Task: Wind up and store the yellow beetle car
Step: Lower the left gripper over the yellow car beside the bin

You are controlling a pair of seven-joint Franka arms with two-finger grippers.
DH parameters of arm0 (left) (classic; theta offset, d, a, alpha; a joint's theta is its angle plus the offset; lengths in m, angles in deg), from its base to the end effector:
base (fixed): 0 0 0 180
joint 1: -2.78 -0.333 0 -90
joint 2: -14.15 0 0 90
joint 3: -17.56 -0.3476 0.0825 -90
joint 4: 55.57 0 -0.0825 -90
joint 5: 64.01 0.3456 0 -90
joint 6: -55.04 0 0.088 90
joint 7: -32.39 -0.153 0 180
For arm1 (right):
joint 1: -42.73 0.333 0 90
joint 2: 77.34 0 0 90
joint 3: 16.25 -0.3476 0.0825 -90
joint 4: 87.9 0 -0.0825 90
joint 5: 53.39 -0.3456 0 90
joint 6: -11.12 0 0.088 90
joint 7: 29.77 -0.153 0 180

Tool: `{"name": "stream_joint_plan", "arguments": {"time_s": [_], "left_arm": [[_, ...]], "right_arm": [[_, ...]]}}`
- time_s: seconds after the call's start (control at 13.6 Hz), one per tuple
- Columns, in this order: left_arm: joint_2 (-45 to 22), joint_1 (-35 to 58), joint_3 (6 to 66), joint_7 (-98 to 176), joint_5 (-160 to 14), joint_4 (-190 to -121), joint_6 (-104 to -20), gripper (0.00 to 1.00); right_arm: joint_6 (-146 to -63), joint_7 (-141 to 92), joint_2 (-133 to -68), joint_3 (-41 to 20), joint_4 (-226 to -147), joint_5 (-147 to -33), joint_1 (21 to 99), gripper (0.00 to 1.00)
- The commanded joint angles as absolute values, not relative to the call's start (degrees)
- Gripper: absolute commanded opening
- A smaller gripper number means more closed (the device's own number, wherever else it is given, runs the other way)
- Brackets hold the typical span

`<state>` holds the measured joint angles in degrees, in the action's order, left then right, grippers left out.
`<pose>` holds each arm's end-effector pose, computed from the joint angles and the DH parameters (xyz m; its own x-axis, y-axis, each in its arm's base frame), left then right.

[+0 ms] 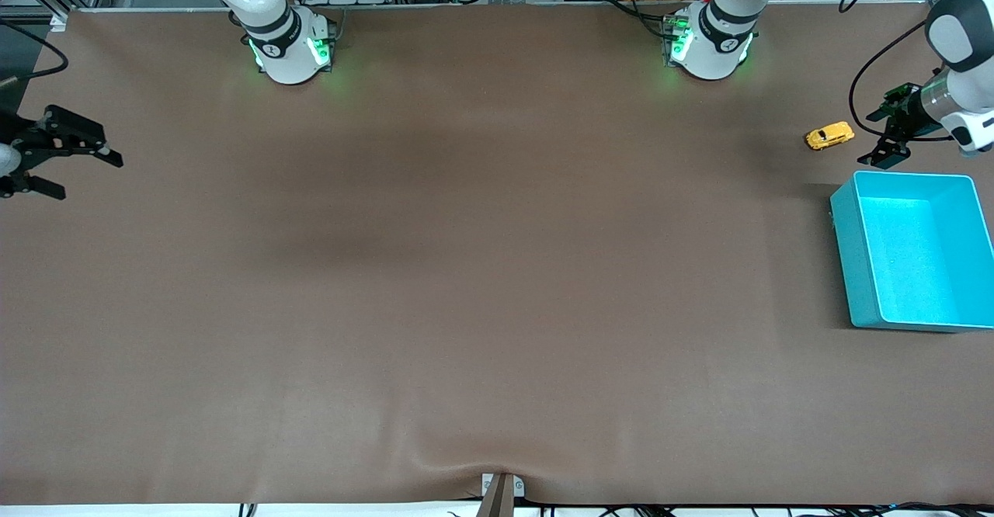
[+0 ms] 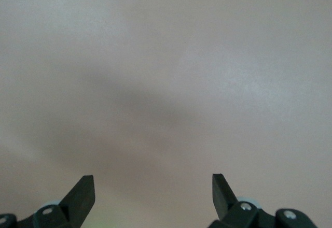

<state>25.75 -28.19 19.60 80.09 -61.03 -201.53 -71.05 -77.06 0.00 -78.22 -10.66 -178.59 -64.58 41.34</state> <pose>0.3314 0.1877 0.3434 0.2578 0.9640 -0.0646 0.9546 -0.2645 -0.1369 0.5143 -0.0321 0.5973 0.9226 0.3832 0.0448 0.3843 -0.9021 -0.1961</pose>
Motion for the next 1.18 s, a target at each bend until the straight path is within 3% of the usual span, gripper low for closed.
{"name": "stream_joint_plan", "arguments": {"time_s": [0.0, 0.52, 1.11], "left_arm": [[28.5, -32.7, 20.2, 80.7, -60.9, -205.6, -74.3, 1.00], [27.1, -38.1, 20.2, 80.0, -60.9, -212.8, -84.8, 1.00], [17.9, -42.7, 20.2, 77.6, -60.9, -214.7, -98.0, 1.00]], "right_arm": [[-77.5, -6.3, -74.8, -12.8, -181.4, -62.3, 41.8, 1.00], [-75.7, -14.0, -73.7, -12.8, -181.3, -59.0, 42.6, 1.00], [-74.0, -20.6, -73.6, -12.7, -180.9, -58.8, 43.9, 1.00]]}}
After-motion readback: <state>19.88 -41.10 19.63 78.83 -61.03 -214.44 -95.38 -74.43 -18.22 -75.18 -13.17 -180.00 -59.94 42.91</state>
